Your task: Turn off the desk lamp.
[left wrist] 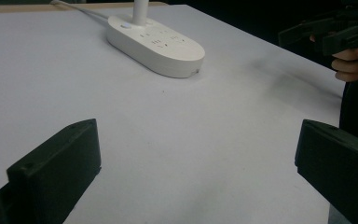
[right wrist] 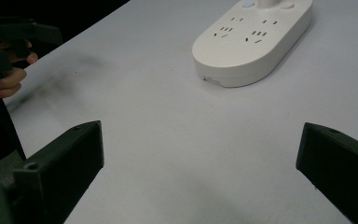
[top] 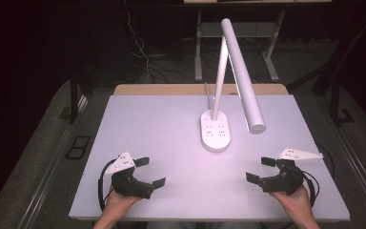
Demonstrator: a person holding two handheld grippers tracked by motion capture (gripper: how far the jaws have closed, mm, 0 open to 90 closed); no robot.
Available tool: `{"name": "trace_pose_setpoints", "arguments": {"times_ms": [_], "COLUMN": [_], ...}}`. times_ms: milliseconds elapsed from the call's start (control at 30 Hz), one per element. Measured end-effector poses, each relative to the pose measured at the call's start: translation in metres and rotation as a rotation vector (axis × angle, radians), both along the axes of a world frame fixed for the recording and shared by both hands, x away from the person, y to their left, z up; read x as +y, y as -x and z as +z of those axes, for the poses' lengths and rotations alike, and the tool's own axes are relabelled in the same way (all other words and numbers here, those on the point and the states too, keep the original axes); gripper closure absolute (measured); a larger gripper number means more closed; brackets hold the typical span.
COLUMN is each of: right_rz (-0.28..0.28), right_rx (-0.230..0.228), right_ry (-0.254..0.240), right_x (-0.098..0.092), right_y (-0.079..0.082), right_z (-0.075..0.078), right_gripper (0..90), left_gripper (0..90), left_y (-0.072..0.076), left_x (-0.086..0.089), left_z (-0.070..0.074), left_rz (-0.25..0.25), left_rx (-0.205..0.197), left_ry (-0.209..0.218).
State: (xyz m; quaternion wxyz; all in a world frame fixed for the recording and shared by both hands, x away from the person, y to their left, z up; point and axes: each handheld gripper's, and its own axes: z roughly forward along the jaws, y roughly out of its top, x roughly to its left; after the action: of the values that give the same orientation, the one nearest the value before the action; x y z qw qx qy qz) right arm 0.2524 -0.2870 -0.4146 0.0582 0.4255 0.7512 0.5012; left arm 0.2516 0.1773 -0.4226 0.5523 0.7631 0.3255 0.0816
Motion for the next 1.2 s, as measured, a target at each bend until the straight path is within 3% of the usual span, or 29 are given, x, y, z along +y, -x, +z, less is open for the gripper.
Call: {"name": "trace_pose_setpoints", "arguments": {"times_ms": [333, 1200], "right_rz": [-0.012, 0.020], "right_rx": [-0.009, 0.043], "right_ry": [0.004, 0.028], "right_x": [-0.0043, -0.0013], "right_y": [0.0023, 0.0029], "right_z": [0.0018, 0.0101], "right_gripper": [0.7, 0.8], "left_gripper": [0.0, 0.0], "left_y": [0.0006, 0.0030], "left_x": [-0.0007, 0.0022], "left_z": [0.0001, 0.0005], "left_rz": [-0.004, 0.008], "left_rx": [0.000, -0.001], "left_ry": [0.001, 0.005]}}
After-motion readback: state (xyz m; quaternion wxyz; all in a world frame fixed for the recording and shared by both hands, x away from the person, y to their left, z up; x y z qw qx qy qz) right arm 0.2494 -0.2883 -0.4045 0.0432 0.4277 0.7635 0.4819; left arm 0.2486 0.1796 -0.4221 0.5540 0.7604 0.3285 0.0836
